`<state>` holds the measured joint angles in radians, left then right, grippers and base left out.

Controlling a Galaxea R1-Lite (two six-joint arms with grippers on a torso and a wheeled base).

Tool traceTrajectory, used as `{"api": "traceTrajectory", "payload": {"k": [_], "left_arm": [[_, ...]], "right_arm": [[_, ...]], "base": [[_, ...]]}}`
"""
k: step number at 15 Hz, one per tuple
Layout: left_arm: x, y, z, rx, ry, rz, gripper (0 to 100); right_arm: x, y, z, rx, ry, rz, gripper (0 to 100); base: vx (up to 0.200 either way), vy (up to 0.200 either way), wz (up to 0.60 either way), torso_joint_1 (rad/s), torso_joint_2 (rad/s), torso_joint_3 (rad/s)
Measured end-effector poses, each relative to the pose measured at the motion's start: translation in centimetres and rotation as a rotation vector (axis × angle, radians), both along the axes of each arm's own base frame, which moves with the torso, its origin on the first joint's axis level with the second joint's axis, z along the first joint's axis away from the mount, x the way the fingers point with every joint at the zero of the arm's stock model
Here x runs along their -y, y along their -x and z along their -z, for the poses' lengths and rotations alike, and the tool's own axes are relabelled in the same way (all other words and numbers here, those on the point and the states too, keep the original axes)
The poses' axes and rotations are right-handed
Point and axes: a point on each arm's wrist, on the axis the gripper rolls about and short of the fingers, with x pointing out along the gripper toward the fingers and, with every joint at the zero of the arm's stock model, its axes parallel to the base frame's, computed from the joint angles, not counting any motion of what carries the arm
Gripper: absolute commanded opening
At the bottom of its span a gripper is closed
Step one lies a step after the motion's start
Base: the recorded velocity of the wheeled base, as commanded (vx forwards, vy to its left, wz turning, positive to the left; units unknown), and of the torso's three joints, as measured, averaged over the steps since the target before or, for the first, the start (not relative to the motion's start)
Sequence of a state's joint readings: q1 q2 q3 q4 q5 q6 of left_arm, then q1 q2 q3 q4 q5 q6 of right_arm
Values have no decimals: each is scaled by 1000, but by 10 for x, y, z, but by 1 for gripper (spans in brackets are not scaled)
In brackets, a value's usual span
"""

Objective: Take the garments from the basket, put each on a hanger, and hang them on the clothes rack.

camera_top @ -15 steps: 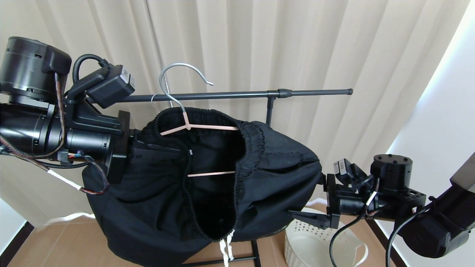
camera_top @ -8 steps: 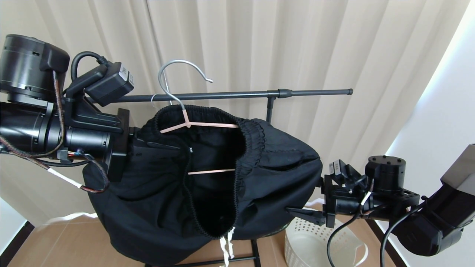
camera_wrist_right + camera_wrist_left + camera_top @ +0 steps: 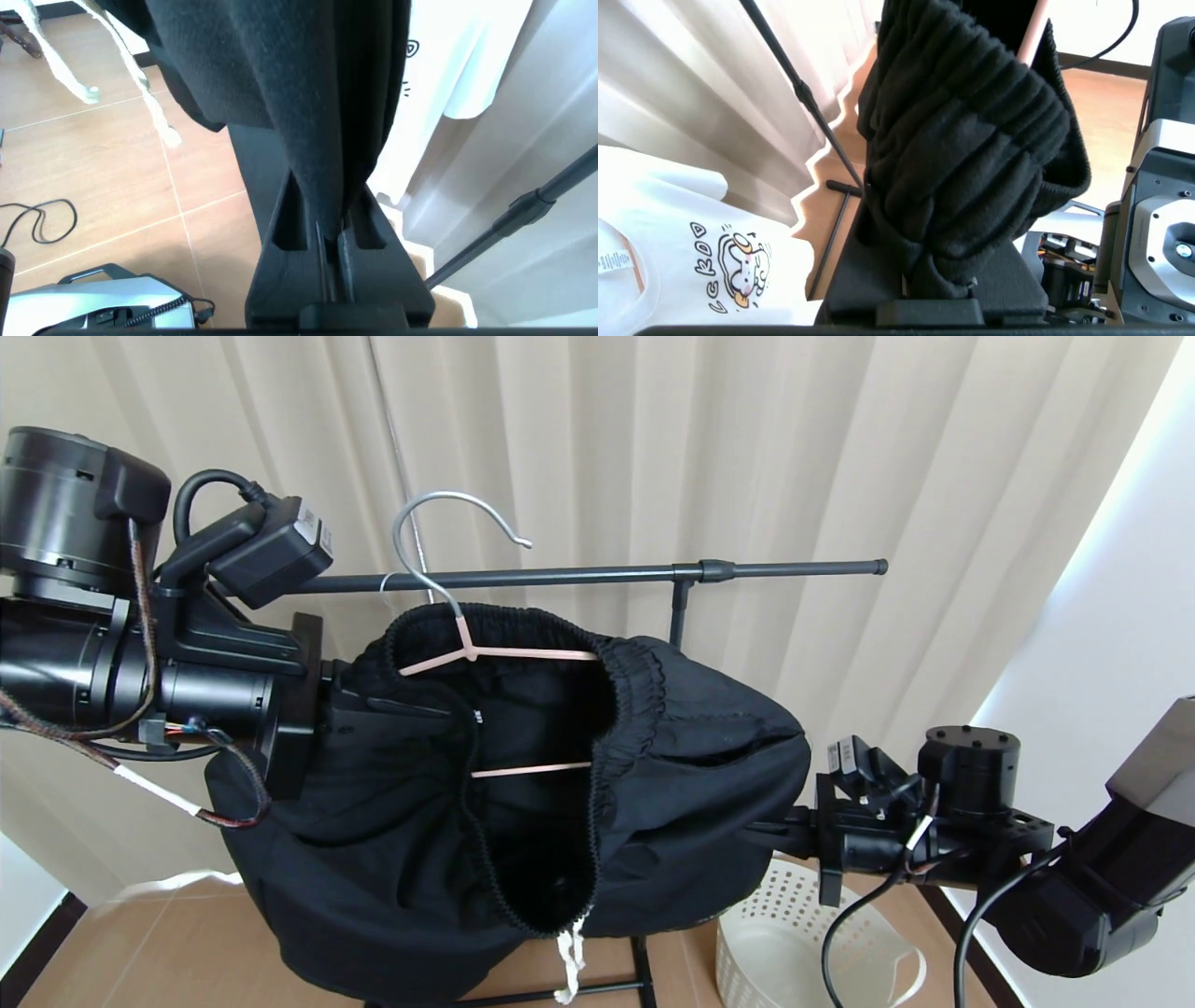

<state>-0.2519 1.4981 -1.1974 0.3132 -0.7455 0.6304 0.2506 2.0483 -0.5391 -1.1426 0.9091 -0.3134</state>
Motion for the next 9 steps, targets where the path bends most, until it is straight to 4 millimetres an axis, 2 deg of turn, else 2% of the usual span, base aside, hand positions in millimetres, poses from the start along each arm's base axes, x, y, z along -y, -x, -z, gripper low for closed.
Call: {"api": "traceTrajectory", "payload": {"k": [9], "left_arm": [[-7, 16, -9, 20, 20, -25, 0]], "right_arm": [[13, -16, 6, -3, -2, 50, 0]], "base": [[0, 0, 0, 0, 0, 0]]}}
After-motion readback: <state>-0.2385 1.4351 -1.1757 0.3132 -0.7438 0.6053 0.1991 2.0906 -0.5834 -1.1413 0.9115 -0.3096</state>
